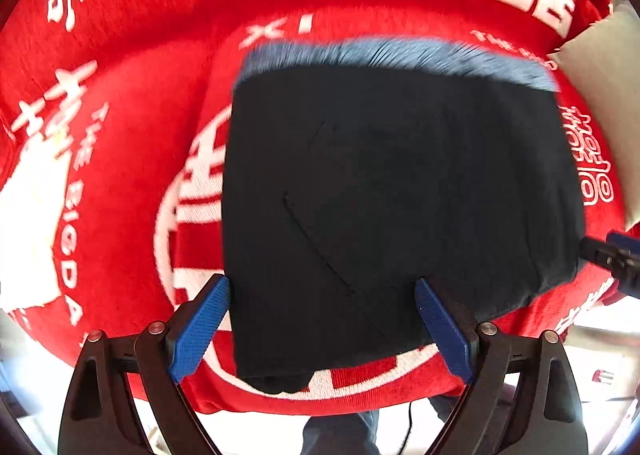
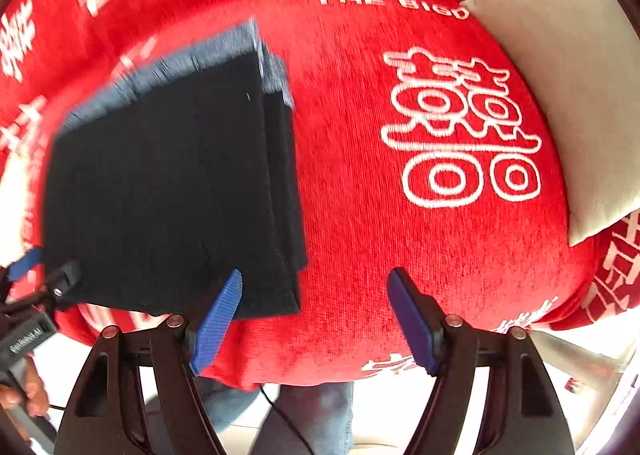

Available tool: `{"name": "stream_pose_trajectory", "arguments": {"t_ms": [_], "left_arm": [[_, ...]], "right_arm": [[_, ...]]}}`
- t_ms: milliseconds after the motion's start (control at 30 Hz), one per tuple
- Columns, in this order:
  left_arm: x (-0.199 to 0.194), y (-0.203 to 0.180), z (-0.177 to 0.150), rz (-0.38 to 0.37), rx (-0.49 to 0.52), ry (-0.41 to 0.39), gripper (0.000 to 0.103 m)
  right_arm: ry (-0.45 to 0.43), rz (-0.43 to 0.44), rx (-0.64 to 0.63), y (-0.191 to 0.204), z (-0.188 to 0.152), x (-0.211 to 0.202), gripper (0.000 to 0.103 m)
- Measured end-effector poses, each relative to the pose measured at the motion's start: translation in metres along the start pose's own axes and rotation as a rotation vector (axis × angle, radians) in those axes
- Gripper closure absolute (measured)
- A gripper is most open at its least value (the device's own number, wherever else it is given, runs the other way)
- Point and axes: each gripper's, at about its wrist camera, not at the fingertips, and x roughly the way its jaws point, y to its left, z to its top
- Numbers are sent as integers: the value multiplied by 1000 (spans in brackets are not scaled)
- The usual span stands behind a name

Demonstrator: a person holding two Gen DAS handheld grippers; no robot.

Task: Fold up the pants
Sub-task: 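Lay the folded trousers flat on the cushion and open both grippers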

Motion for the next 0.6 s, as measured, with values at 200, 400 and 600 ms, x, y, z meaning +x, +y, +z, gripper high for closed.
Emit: {"name": "stream_pose_trajectory", "arguments": {"t_ms": [200, 400, 600], "left_arm": [[21, 27, 5, -134, -126, 78, 0], [-20, 21, 3, -28, -59, 65, 0], [-79, 19, 2, -23, -37, 10, 0]], "right_arm": [[31, 1, 30, -9, 3, 11, 20], [63, 5, 59, -22, -3, -13, 19], [49, 71, 68, -9, -25, -54, 19]]}}
